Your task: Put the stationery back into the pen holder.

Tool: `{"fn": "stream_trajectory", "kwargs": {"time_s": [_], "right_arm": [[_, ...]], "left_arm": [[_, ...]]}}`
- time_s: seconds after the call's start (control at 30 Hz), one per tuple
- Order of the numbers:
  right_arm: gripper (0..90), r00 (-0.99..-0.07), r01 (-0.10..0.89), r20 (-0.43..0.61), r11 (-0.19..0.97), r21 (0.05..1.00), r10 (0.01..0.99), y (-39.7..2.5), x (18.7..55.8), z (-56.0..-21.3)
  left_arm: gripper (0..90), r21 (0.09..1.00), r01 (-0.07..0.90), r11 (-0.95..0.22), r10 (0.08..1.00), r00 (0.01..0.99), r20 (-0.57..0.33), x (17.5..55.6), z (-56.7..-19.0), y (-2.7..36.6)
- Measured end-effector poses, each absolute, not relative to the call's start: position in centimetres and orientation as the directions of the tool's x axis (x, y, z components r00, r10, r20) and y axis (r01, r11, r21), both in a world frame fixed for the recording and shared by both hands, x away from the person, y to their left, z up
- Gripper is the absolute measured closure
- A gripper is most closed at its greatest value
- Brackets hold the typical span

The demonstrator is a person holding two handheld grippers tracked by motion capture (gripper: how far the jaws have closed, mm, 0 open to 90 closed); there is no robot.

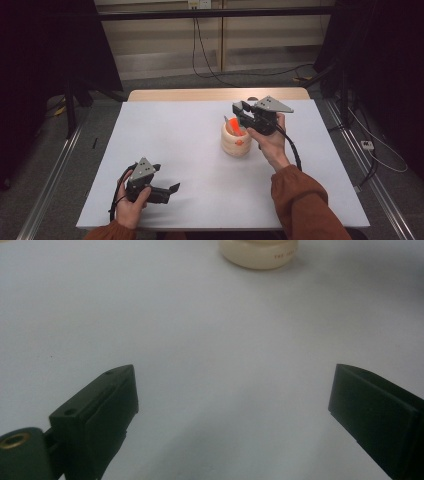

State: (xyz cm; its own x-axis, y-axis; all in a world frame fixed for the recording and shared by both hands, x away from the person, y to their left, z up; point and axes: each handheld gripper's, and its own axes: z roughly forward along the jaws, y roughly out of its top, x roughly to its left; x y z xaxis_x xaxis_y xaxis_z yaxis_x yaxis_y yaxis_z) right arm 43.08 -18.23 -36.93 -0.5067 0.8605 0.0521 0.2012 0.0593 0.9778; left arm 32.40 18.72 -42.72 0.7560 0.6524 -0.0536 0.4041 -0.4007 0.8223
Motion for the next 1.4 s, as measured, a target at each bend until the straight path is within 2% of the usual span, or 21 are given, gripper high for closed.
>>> {"fn": "stream_trajectory", "kwargs": {"time_s": [1.4], "right_arm": [[65.3, -0.539, 0.275, 0.057, 0.111, 0.955, 0.84, -17.8, 42.2, -40.9]], "left_arm": [[5.6, 0.819, 0.41, -0.401, 0.649, 0.758, -0.063, 32.4, -42.9, 18.6]]}}
